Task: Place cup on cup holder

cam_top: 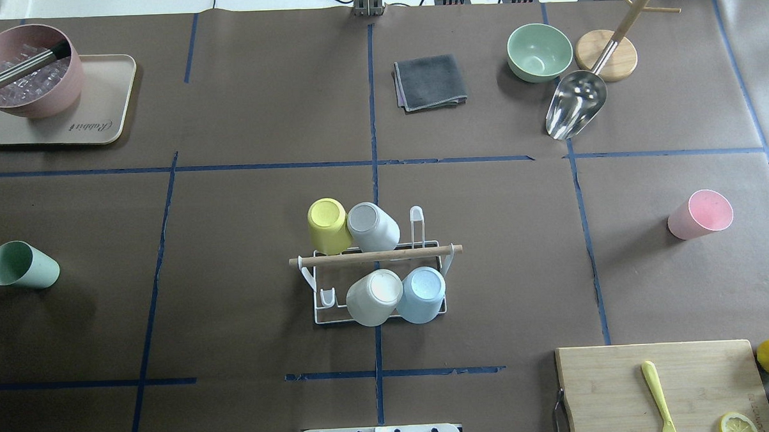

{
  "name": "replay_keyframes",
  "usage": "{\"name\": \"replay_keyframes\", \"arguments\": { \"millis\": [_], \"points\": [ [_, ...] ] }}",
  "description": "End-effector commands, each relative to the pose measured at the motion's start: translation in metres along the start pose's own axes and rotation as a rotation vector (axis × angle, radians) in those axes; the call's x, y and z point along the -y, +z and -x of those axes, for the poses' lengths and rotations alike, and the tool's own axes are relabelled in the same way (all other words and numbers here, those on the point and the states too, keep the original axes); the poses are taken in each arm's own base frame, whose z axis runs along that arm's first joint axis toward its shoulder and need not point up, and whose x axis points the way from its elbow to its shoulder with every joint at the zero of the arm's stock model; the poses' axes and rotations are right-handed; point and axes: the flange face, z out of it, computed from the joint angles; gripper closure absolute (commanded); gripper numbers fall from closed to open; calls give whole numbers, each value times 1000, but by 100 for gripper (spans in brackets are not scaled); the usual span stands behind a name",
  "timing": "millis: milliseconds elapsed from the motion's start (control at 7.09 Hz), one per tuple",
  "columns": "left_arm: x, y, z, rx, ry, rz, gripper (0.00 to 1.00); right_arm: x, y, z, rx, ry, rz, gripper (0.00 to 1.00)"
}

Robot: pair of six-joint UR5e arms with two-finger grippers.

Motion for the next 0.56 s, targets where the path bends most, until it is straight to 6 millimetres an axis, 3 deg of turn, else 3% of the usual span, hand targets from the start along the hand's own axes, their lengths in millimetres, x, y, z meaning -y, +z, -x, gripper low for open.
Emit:
{"name": "replay_keyframes", "arguments": {
  "millis": [0, 423],
  "points": [
    [0, -2, -3, -11, 0, -5, 0, 6, -4, 4, 3, -9, -11, 0],
    [1, -2, -4, -17, -15, 14, 0, 8, -5, 4, 0, -38, -52, 0]
  ]
}}
